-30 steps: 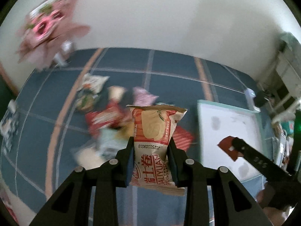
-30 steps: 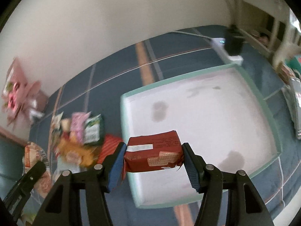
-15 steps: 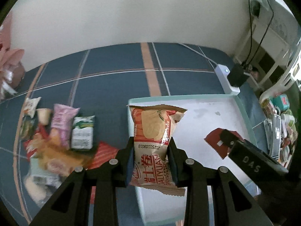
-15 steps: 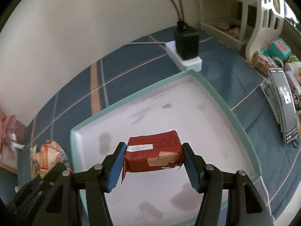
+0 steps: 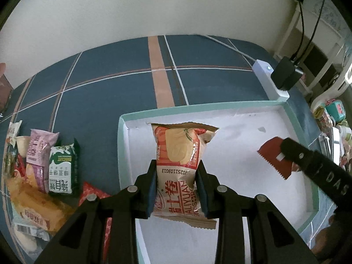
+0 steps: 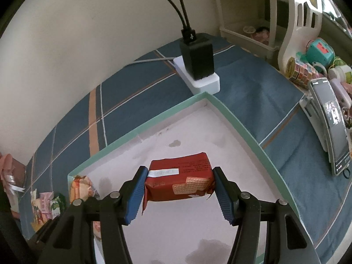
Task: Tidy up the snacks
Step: 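Carry both snacks over the white tray and open both tools to drop them, then move both tools back toward the snack pile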
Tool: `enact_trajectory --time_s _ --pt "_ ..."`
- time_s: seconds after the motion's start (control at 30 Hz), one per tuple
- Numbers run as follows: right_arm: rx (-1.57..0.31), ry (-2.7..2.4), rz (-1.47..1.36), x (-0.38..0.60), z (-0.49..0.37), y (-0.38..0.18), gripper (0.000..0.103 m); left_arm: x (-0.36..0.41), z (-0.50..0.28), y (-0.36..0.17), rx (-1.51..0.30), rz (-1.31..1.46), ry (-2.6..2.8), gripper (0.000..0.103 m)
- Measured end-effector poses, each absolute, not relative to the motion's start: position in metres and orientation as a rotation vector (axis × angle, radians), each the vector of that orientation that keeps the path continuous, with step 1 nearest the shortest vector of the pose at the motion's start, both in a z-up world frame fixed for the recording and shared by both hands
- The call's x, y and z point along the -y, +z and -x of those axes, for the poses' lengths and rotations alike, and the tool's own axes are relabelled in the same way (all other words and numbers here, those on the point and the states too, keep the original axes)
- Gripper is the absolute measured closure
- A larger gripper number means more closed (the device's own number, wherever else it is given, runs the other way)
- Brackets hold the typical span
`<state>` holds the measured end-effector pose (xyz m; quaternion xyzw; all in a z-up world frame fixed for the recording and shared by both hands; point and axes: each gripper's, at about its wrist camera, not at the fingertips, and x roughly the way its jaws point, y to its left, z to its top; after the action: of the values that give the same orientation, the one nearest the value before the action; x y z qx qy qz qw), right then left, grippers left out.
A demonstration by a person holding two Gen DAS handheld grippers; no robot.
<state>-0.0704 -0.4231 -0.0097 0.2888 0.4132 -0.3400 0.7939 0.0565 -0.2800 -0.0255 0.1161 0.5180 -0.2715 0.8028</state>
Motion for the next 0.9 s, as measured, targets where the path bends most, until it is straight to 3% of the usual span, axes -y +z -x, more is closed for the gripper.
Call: enact_trajectory --time_s 0.07,0.2,0.47,0.6,0.77,0.9 --pt "-0.887 -0.733 -0.625 0.426 0.069 -0.011 0.040 0.279 -0.057 -0.026 -1.107 -0.249 -0.577 0.069" --pt "-0.894 -0.733 -0.620 0.427 0.067 -0.012 0.040 0.277 -0.059 -0.025 -1.105 -0.239 -0.575 0.052" --pt "-0.904 -0.740 -0.616 0.425 0.068 -0.010 0.040 0.272 -0.057 -0.010 -1.096 -0.228 -0.567 0.051" --pt "-0.920 -0.738 -0.631 0.426 0.070 -0.012 0.038 0.265 -0.059 -0.003 -1.101 -0.216 -0.542 0.040" --pt "-0.928 -0.742 -0.639 0.427 0.074 -0.007 0.030 0.258 -0.061 0.003 -1.106 -0.212 -0.515 0.038" --pt "-0.951 -0.730 -0.647 0.426 0.075 -0.006 0.020 0.251 -0.065 0.004 -1.124 -0.208 -0.473 0.028"
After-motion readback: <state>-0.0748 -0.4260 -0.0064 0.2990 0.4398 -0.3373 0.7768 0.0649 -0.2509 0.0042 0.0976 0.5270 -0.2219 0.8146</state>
